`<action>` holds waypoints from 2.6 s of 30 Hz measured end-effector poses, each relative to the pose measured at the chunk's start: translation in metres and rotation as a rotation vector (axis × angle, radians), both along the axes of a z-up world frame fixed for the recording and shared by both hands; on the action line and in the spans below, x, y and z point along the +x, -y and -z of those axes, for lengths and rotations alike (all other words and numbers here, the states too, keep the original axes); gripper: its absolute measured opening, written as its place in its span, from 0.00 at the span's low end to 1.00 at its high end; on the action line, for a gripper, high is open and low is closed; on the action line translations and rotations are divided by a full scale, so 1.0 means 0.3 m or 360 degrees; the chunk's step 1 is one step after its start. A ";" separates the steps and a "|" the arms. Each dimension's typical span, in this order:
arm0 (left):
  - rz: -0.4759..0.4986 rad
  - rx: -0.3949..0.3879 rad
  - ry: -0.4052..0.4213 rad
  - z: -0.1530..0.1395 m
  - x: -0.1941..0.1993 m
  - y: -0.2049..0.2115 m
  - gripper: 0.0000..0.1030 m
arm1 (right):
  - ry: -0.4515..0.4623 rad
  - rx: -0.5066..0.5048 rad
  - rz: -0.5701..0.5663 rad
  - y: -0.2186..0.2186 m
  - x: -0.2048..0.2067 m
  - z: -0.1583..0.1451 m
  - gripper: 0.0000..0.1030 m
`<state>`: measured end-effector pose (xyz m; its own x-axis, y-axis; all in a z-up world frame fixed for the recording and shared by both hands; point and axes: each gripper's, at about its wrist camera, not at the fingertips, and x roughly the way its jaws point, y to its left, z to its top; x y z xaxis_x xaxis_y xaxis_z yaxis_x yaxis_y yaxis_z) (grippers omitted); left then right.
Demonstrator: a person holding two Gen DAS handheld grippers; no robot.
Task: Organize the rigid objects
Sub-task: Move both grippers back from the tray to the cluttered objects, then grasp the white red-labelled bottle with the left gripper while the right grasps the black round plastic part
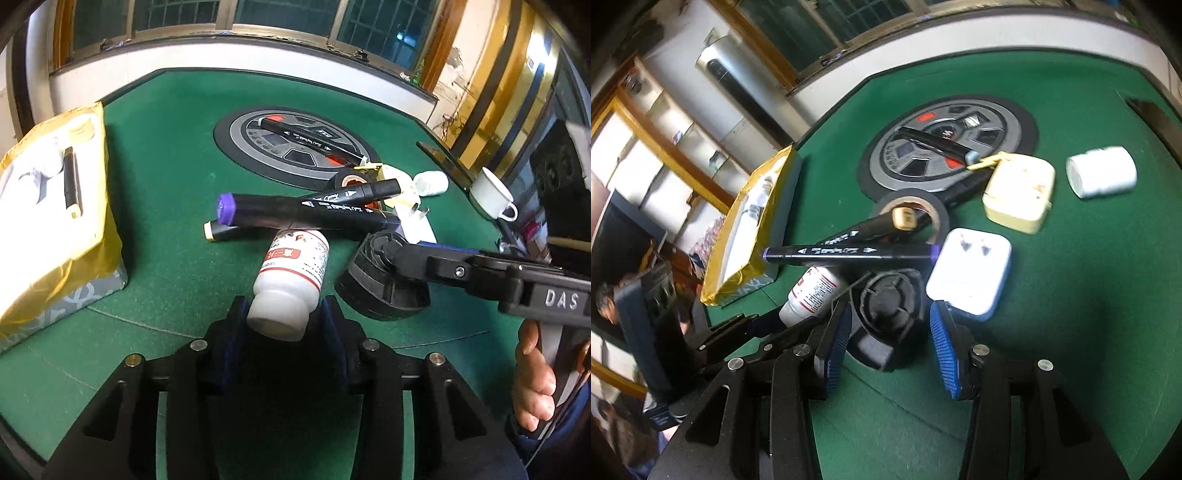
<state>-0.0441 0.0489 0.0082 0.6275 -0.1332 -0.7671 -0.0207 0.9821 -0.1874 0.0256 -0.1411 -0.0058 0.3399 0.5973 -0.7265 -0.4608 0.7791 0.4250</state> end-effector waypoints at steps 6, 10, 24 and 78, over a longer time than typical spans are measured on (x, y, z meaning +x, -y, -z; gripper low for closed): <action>0.0012 0.0111 0.0006 -0.012 0.012 -0.003 0.45 | 0.0244 -0.0139 -0.0131 -0.057 -0.073 -0.038 0.62; 0.0034 0.0172 0.0001 -0.020 0.003 -0.010 0.45 | 0.0303 -0.0244 -0.0174 -0.073 -0.092 -0.028 0.62; 0.0072 0.0233 -0.0005 -0.023 0.026 0.014 0.45 | 0.0267 -0.0329 -0.0147 -0.089 -0.084 0.007 0.58; 0.0051 0.0136 -0.0085 -0.006 0.051 0.090 0.36 | -0.0022 -0.0295 0.0093 0.029 -0.062 0.002 0.58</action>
<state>-0.0289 0.0220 0.0099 0.5818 -0.0850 -0.8089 0.0031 0.9947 -0.1023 0.0071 -0.1499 -0.0063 0.3592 0.4321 -0.8272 -0.4073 0.8701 0.2776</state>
